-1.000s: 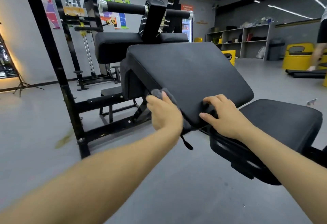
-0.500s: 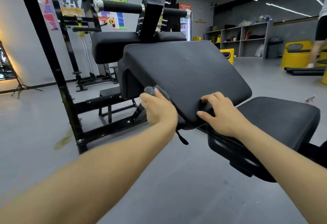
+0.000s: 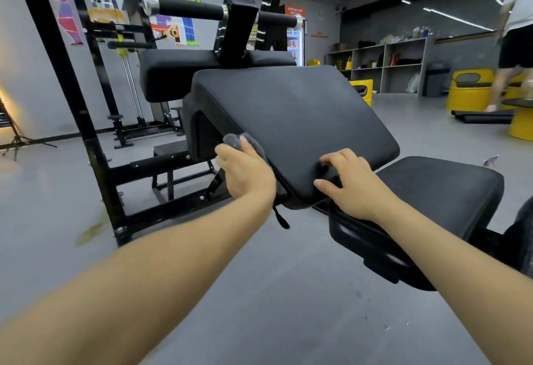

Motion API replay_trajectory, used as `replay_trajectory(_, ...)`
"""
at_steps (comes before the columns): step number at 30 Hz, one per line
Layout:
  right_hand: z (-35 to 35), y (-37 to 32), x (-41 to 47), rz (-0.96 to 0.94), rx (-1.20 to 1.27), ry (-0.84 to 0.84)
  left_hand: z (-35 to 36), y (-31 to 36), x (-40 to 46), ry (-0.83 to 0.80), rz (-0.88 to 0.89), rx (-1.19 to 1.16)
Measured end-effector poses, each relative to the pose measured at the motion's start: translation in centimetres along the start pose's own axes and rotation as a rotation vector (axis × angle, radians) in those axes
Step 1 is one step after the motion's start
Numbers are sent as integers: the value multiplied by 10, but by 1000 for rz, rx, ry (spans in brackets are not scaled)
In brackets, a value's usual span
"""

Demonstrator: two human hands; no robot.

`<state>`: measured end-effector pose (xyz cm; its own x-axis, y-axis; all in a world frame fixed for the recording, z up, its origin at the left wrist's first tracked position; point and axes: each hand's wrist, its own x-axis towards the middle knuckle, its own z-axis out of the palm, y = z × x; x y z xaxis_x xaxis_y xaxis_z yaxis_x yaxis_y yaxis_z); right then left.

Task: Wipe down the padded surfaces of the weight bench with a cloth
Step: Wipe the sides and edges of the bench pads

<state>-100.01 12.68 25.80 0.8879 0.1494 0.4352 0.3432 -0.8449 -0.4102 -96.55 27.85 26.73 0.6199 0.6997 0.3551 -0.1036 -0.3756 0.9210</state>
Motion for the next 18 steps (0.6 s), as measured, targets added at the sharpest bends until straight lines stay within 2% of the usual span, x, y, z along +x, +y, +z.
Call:
replay_trajectory(2, 0, 1, 0, -3, -4, 8, 3, 5, 19, 61, -55, -31)
replay_trajectory(5, 1, 0, -2, -2, -14, 3, 5, 1, 4, 67, -25, -26)
replay_trajectory(12, -2, -3, -5, 27, -33, 9, 10, -37, -88, -132, 96, 23)
replay_trajectory(18, -9, -3, -13, 107, -53, -23, -9, -45, -87, -349, 204, 141)
